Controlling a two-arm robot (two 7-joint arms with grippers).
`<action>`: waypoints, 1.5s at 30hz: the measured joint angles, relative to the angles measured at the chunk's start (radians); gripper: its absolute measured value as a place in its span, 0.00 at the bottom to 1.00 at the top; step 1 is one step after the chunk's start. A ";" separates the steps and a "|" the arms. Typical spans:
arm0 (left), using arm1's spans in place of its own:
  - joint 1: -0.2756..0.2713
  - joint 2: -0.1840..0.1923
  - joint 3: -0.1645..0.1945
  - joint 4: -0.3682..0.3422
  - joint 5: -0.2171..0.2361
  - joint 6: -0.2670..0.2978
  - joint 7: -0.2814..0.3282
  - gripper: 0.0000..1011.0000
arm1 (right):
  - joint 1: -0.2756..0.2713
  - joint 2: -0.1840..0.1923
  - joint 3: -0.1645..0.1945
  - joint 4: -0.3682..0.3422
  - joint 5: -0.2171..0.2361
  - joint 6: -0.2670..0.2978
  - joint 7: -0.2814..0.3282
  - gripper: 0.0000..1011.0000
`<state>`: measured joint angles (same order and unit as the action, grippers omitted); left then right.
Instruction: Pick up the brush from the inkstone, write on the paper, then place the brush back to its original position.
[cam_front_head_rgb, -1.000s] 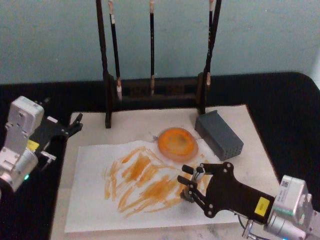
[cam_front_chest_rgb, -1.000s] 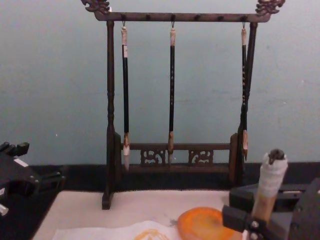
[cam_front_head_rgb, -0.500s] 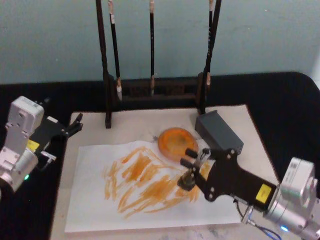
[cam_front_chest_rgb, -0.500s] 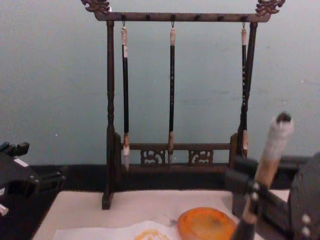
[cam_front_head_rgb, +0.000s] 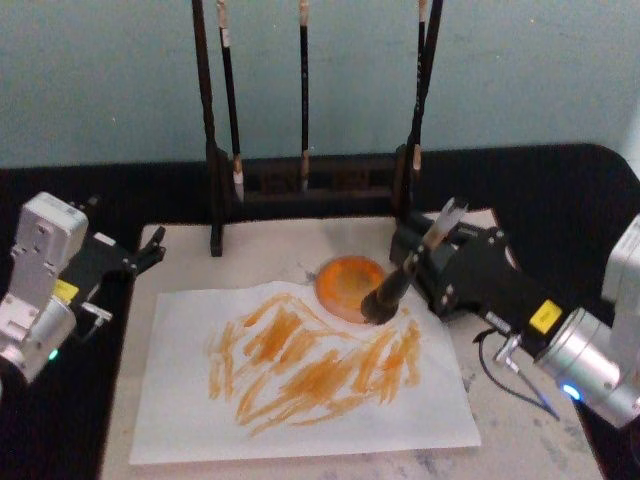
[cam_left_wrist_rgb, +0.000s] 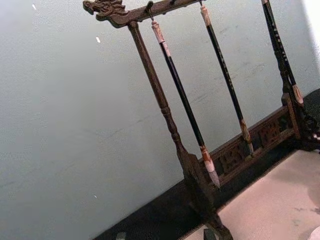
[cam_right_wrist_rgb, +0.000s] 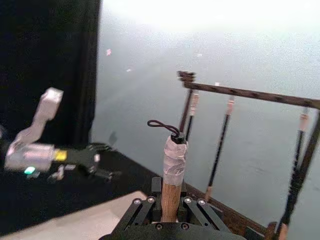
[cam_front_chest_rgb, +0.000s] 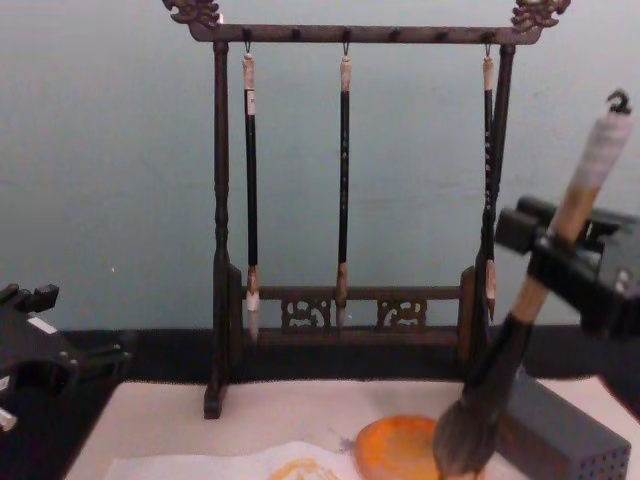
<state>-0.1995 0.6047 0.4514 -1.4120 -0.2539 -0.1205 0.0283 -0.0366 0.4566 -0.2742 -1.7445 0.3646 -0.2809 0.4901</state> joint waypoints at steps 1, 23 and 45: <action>0.000 0.000 0.000 0.000 0.000 0.000 0.000 0.99 | 0.005 -0.004 0.002 0.004 0.013 0.007 0.000 0.16; 0.000 0.000 0.000 0.000 0.000 0.000 0.000 0.99 | 0.218 -0.117 0.048 0.272 0.415 0.295 -0.017 0.16; 0.000 0.000 0.000 0.000 0.000 0.000 0.000 0.99 | 0.367 -0.193 0.052 0.525 0.618 0.420 -0.084 0.16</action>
<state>-0.1995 0.6047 0.4514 -1.4120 -0.2539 -0.1205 0.0283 0.3309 0.2637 -0.2222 -1.2198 0.9824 0.1392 0.4056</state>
